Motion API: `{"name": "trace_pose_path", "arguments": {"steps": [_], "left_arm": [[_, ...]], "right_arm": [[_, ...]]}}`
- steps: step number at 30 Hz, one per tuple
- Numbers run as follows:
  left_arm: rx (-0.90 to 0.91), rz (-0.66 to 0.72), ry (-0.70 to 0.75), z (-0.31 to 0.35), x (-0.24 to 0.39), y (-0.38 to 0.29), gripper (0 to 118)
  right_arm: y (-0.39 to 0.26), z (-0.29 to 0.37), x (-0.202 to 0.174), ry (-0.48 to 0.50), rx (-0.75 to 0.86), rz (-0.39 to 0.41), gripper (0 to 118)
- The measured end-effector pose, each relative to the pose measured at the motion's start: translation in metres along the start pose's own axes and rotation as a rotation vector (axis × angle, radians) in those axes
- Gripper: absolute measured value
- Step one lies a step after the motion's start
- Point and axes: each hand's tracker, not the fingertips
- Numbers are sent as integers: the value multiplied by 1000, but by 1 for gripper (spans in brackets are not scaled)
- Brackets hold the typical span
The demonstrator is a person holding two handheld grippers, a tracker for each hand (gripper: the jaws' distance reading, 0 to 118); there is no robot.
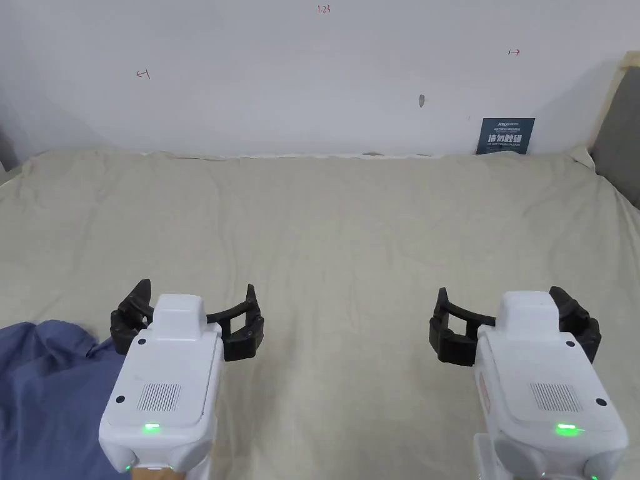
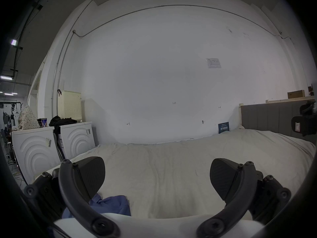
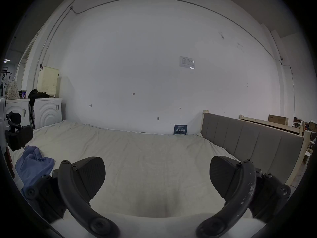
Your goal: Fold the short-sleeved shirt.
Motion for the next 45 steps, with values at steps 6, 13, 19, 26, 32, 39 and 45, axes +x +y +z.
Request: {"name": "trace_pose_path", "arguments": {"steps": [6, 13, 19, 26, 32, 39, 45], "left_arm": [[-102, 565, -104, -13, -24, 7, 118], [-105, 1650, -224, -17, -61, -36, 118], [-60, 517, -59, -4, -26, 27, 118], [35, -82, 21, -3, 10, 19, 118], [9, -19, 16, -5, 6, 16, 118], [6, -9, 15, -5, 2, 15, 118], [10, -5, 16, -5, 1, 15, 118]], "right_arm": [[20, 8, -32, -181, 134, 448, 118], [14, 20, -63, -385, 425, 966, 118], [36, 16, -27, -144, 135, 366, 118], [24, 5, 1, -12, 7, -33, 118], [24, 5, 0, -5, 4, -33, 118], [25, 5, -1, -3, 1, -27, 118], [27, 6, -2, -3, 7, -29, 118]]}}
